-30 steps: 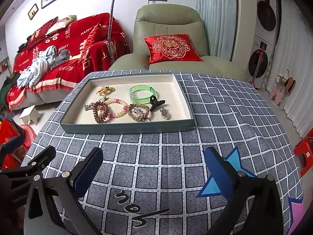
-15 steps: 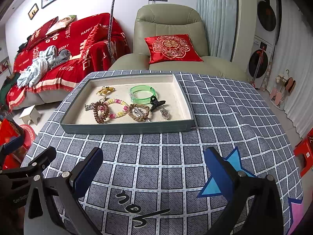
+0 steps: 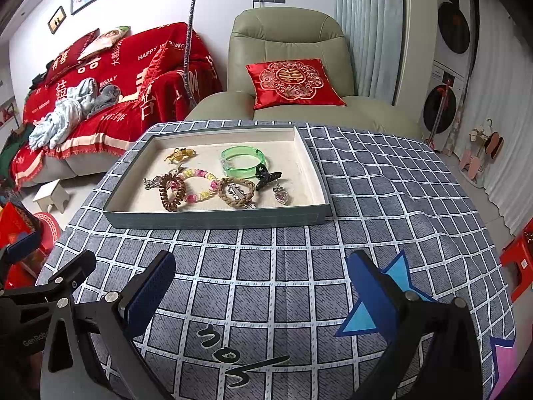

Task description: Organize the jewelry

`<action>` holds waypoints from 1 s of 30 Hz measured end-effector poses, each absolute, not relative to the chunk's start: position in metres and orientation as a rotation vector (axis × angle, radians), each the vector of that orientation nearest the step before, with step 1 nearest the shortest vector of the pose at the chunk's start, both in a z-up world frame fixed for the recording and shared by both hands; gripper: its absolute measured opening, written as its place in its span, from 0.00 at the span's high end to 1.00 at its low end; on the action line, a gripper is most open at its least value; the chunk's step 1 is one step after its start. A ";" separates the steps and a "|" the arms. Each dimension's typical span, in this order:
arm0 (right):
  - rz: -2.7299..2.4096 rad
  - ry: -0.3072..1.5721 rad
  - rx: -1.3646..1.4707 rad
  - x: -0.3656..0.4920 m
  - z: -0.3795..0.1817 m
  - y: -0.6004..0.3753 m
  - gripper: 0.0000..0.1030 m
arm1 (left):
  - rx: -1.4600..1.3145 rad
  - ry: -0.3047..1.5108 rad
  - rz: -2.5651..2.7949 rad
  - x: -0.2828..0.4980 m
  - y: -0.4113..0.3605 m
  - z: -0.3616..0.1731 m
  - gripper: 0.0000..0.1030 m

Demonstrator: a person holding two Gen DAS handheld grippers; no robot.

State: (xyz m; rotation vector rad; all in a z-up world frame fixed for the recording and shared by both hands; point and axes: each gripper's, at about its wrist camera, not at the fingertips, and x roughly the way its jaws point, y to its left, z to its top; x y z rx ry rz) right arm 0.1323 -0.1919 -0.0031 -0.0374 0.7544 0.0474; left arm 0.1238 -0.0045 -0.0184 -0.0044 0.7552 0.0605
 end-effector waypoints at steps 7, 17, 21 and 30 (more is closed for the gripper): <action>0.050 0.753 -0.037 0.132 -0.001 -0.191 0.00 | -0.004 0.755 0.061 0.124 -0.004 -0.018 0.00; 0.050 0.752 -0.040 0.132 -0.001 -0.190 0.00 | -0.006 0.754 0.060 0.123 -0.004 -0.018 0.00; 0.051 0.753 -0.038 0.132 -0.001 -0.190 0.00 | -0.010 0.755 0.061 0.123 -0.003 -0.017 0.00; 0.050 0.752 -0.039 0.132 -0.001 -0.189 0.00 | -0.014 0.758 0.064 0.124 -0.003 -0.016 0.00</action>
